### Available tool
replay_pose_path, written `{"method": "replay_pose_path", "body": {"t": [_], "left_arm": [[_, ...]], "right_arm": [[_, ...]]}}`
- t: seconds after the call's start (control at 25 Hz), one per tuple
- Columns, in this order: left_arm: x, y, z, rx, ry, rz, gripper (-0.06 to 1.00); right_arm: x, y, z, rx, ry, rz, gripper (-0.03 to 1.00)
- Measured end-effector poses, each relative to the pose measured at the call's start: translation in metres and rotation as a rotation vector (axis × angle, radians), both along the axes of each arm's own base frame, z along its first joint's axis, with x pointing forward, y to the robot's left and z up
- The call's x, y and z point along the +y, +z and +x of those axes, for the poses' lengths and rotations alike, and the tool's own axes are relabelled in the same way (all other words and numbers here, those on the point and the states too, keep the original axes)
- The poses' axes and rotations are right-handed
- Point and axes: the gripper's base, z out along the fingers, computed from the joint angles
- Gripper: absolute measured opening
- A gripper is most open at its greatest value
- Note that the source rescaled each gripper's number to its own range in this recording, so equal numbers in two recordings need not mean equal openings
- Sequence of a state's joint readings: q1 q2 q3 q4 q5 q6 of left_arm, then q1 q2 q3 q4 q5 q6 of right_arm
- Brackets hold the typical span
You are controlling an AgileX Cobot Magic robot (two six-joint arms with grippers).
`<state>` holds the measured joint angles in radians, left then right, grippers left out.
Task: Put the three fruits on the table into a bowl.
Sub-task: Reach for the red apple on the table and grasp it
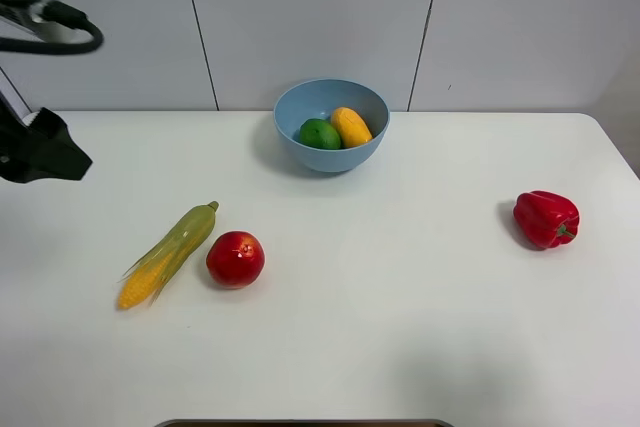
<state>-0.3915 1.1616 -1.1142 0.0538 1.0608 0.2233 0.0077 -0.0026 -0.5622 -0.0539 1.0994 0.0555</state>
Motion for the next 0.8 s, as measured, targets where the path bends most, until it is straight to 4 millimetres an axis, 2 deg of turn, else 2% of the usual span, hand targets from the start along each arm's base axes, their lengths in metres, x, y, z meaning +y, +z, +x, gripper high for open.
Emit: {"method": "replay_pose_path", "body": {"t": [0.2, 0.36, 0.52, 0.8], "left_arm": [[-0.041, -0.015, 0.003, 0.015, -0.174, 0.038, 1.0], [-0.064, -0.025, 0.007, -0.003, -0.277, 0.051, 1.0], [-0.078, -0.043, 0.016, 0.048, -0.31, 0.062, 1.0], [-0.095, -0.077, 0.033, 0.165, -0.227, 0.023, 1.0]], "right_arm": [[0.0, 0.0, 0.0, 0.0, 0.0, 0.0, 0.98], [0.0, 0.0, 0.0, 0.0, 0.0, 0.0, 0.98], [0.0, 0.0, 0.0, 0.0, 0.0, 0.0, 0.98], [0.0, 0.0, 0.0, 0.0, 0.0, 0.0, 0.98]]}}
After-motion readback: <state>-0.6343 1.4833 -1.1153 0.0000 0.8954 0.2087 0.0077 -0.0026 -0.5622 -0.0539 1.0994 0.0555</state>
